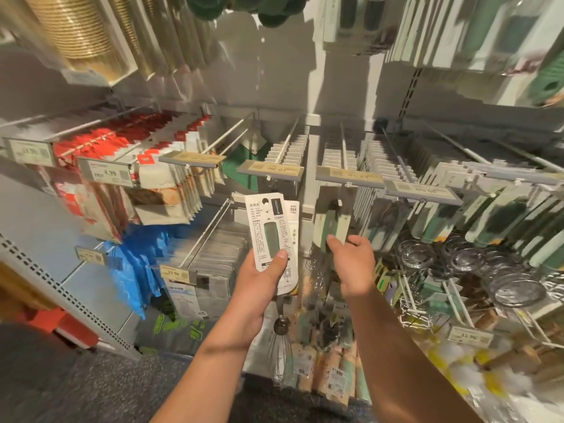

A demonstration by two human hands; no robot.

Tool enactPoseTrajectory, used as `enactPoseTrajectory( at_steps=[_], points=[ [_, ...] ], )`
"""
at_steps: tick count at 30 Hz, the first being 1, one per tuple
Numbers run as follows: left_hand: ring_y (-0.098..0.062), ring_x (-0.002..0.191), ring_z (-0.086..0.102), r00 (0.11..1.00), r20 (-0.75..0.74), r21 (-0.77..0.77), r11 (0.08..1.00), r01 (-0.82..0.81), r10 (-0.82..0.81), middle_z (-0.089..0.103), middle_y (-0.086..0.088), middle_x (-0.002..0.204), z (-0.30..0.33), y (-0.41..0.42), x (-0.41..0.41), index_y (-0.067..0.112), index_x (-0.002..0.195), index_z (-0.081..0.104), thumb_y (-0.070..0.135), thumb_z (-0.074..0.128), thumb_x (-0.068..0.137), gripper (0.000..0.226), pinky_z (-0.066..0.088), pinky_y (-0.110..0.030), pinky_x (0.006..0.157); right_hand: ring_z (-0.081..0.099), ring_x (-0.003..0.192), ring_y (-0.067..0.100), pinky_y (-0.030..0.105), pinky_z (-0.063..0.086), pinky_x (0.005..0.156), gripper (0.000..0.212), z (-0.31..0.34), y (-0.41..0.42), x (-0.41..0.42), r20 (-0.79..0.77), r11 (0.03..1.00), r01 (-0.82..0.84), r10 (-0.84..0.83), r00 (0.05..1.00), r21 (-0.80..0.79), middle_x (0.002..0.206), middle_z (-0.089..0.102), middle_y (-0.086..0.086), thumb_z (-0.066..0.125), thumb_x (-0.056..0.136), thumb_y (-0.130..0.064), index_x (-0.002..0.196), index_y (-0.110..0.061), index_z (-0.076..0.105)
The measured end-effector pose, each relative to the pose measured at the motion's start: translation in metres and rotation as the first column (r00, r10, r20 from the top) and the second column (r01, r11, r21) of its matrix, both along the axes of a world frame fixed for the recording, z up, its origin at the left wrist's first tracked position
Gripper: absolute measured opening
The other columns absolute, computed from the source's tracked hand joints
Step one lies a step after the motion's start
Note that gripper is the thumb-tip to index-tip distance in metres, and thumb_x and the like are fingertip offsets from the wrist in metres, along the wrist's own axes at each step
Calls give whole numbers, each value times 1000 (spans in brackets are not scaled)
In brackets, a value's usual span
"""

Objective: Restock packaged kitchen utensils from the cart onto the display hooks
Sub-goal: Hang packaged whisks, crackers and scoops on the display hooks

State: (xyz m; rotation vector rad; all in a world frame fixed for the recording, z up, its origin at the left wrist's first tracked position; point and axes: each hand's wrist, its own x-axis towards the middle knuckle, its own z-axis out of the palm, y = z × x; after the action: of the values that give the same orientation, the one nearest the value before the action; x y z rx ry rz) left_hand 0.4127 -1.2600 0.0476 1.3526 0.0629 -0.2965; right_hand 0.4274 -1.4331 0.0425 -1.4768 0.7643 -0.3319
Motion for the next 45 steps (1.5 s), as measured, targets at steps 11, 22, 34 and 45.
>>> enactPoseTrajectory(
  at_steps=[11, 22, 34, 45],
  points=[
    [-20, 93, 76, 987, -159, -64, 998, -15, 5, 79, -2, 110, -7, -2, 1, 26, 130, 64, 36, 54, 106, 28, 55, -30, 69, 74, 77, 13, 25, 58, 71, 23, -5, 38, -42, 108, 956, -291, 286, 952, 34, 93, 78, 8, 73, 93, -6, 115, -4, 65],
    [-17, 83, 78, 980, -162, -108, 989, 97, -114, 80, -5, 99, -9, 2, -3, 34, 123, 65, 67, 22, 103, 58, 57, -31, 70, 65, 58, -3, 14, 50, 56, 18, -7, 66, -67, 93, 837, -509, 533, 841, -200, 66, 71, -13, 74, 94, -17, 94, -34, 69],
    [-24, 115, 71, 980, -110, -171, 975, 144, -164, 75, -9, 123, -15, 5, -2, 30, 152, 46, 71, 7, 100, 78, 56, -41, 92, 71, 73, -1, 12, 51, 63, 23, -2, 70, -66, 40, 828, -453, 492, 870, -331, 84, 75, -22, 73, 93, -27, 90, -49, 68],
    [-11, 110, 72, 981, -174, -68, 995, 69, -79, 78, 2, 116, -16, 8, -3, 34, 131, 63, 74, 6, 96, 77, 53, -36, 92, 63, 70, 7, 32, 54, 69, 41, -11, 77, -57, 0, 814, -409, 449, 894, -412, 70, 66, -5, 46, 88, -54, 73, -23, 69]
  ],
)
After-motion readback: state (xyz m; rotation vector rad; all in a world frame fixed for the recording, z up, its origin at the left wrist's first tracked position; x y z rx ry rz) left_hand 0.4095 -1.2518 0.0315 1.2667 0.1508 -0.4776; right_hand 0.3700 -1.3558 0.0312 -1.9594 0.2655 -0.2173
